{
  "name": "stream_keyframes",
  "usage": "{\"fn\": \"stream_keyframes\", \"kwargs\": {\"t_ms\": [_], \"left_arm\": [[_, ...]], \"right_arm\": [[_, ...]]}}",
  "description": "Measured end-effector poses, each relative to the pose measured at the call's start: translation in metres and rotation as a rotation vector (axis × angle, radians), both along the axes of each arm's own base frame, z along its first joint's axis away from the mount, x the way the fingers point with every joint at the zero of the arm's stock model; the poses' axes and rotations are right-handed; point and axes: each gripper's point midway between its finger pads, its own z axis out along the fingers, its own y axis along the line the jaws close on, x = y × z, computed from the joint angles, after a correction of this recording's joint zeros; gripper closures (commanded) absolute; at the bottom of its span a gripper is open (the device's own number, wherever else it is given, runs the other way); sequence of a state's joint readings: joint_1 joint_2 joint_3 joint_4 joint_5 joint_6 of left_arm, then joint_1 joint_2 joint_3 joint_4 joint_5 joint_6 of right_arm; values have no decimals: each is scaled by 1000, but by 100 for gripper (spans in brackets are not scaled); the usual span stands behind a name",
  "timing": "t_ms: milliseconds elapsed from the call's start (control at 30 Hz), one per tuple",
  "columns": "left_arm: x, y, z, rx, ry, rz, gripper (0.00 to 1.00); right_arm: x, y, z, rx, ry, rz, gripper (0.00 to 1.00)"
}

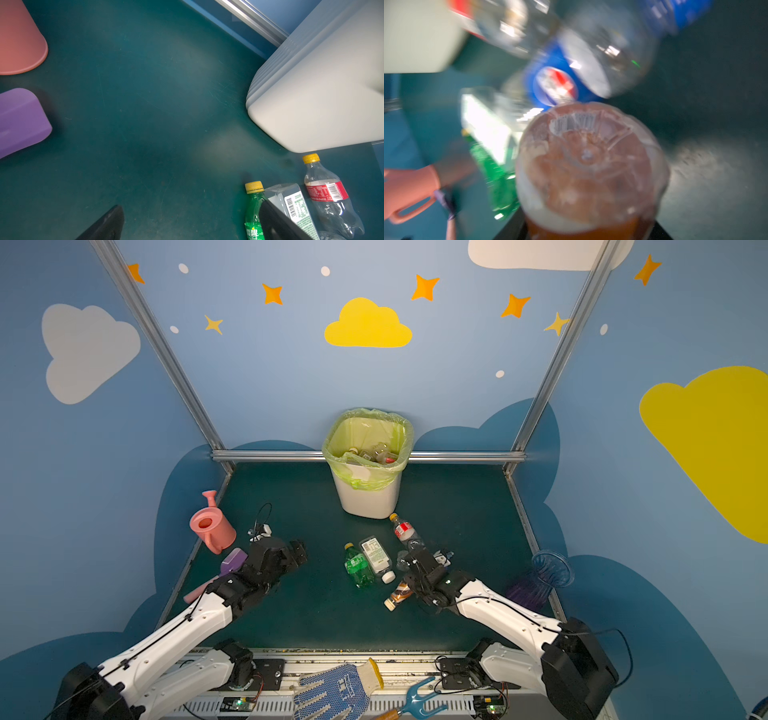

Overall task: Throw the plastic bottles in the bin
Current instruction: 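Grasp the brown coffee bottle with the right gripper and lift it, then release the coffee bottle over the bin with the right gripper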

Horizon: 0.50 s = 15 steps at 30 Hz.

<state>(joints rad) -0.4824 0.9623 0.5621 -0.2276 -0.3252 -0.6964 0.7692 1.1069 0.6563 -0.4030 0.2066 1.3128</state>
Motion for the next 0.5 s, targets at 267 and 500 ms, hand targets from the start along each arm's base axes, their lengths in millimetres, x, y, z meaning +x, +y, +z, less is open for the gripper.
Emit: {"fn": "stream_keyframes", "kwargs": {"t_ms": [267,500], "left_arm": [[2,-3,-15,-5,46,8,0],[1,-12,-38,-32,131,-2,0]], "right_arm": [[75,-13,193,-39,-477,135,51],[91,-74,436,-192,-1059,69,46]]}}
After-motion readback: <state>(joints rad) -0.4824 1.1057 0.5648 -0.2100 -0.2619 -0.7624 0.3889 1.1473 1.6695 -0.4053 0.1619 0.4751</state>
